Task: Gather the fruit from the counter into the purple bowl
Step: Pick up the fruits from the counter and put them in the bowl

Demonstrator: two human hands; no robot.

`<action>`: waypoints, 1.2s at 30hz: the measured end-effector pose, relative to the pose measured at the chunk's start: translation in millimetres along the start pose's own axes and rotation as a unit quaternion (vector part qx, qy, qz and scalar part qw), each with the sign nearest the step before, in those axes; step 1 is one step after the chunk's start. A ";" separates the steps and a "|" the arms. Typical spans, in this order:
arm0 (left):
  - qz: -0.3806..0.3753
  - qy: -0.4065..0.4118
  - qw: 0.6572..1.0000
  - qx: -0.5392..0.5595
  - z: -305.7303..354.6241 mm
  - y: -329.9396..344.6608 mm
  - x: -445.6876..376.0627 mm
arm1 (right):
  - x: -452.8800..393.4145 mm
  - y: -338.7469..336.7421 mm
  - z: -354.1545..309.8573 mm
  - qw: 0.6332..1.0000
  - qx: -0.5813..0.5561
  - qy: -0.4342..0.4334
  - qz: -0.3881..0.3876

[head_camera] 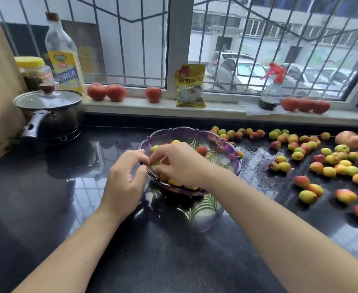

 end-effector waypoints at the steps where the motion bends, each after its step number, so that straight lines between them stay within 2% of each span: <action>1: -0.003 0.002 1.000 -0.002 0.1 -0.1 0.0 | -0.6 -0.1 1.2 1.000 -0.006 0.005 0.007; 5: -0.059 0.013 0.998 -0.026 0.4 7.7 -0.5 | 19.4 -26.2 25.7 0.989 -0.076 0.060 0.109; 8: -0.083 0.016 0.995 -0.050 1.3 13.6 -0.3 | 45.7 -55.7 63.6 0.962 -0.080 0.125 0.229; 11: -0.087 0.033 0.992 -0.081 5.5 17.5 2.7 | 67.5 -73.1 100.2 0.931 -0.081 0.193 0.300; 16: -0.090 0.087 0.978 -0.166 19.0 27.7 8.2 | 83.8 -70.8 156.7 0.900 -0.099 0.280 0.319; 18: -0.075 0.107 0.974 -0.186 21.2 29.6 8.7 | 79.9 -60.5 180.7 0.897 -0.112 0.324 0.281; 22: -0.051 0.123 0.974 -0.186 24.7 34.6 3.5 | 62.8 -40.0 218.1 0.917 -0.027 0.369 0.148; 26: -0.030 0.106 0.982 -0.154 23.9 33.3 1.7 | 54.4 -28.4 228.7 0.913 0.068 0.383 0.124; 28: -0.024 0.097 0.985 -0.143 25.3 33.3 1.5 | 55.8 -27.4 229.8 0.907 0.122 0.380 0.133; 30: -0.021 0.084 0.985 -0.148 21.2 29.8 2.2 | 54.4 -30.9 231.2 0.901 0.123 0.386 0.154; 33: -0.023 0.071 0.988 -0.136 17.6 25.6 3.3 | 57.6 -49.9 229.7 0.883 0.005 0.403 0.242; 36: -0.013 0.058 0.992 -0.109 18.7 23.1 0.8 | 63.9 -88.0 205.3 0.856 -0.085 0.354 0.366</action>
Point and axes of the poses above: each hand's wrist, its own x-axis away from the middle knuckle, its own y-axis out of the palm, z = x × y, the point moved 7 cm from there along -x, towards the middle knuckle, and after that the axes turned 6 degrees about -z, right-handed, at the moved point
